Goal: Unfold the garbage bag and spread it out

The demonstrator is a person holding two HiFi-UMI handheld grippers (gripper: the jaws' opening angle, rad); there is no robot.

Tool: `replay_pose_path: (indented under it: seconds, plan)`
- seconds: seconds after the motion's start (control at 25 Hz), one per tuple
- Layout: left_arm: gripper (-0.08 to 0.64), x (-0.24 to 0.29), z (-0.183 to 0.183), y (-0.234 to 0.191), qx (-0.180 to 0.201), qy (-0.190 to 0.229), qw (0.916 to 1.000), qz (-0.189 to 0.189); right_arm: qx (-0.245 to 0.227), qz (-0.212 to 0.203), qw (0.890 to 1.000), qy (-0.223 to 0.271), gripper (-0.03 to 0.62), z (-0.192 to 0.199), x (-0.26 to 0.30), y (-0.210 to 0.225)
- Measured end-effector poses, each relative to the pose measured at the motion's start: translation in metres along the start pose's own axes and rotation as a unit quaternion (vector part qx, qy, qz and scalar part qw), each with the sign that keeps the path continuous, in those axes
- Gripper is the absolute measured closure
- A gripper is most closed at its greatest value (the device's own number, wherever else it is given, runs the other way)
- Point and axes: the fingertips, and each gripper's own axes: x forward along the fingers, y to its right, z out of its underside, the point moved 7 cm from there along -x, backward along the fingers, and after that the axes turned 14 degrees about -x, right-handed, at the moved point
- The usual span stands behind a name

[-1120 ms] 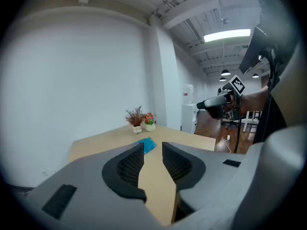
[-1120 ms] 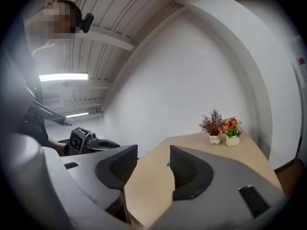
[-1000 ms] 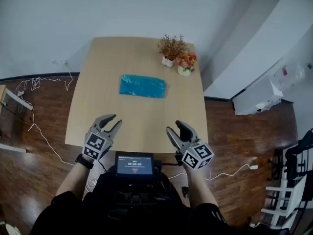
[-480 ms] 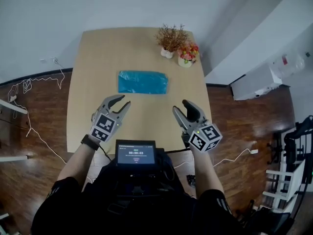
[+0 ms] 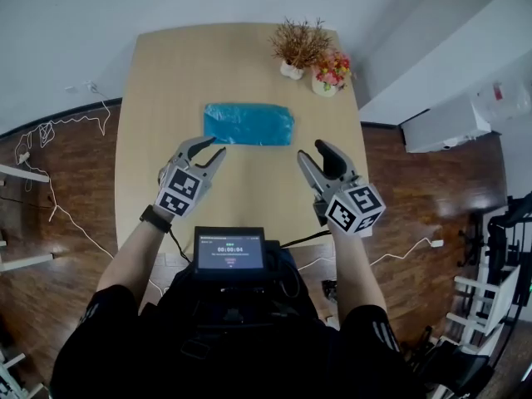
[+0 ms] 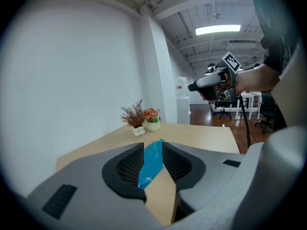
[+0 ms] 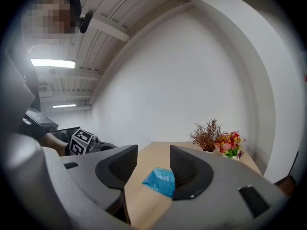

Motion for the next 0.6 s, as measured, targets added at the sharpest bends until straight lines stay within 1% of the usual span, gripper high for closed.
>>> replay_pose_path:
  seconds: [0.12,0.2,0.28,0.44,0.52,0.6]
  plan:
    - [0.434,0.022,0.002,0.002,-0.005,-0.015,0.9999,0.003,0.001,-0.009,1.0,-0.006,0.364,0.006,0.01,0.012]
    - [0.434,0.04,0.009,0.004,-0.014,-0.031,0.9994,0.005,0.004,-0.015,1.0,-0.011,0.364,0.013,0.016,0.019]
    - [0.434,0.06,0.014,0.006,-0.015,-0.047,0.9987,0.012,0.009,-0.019,1.0,-0.019,0.364,0.021,0.023,0.027]
    - [0.434,0.105,0.017,0.012,-0.003,-0.086,0.9958,0.031,0.018,-0.027,0.999,-0.037,0.364,0.036,0.04,0.047]
    - [0.433,0.126,0.021,0.019,0.009,-0.107,0.9934,0.043,0.023,-0.031,0.998,-0.045,0.364,0.046,0.047,0.054]
    - [0.405,0.149,0.028,0.025,0.027,-0.131,0.9895,0.056,0.028,-0.034,0.998,-0.053,0.364,0.054,0.054,0.061]
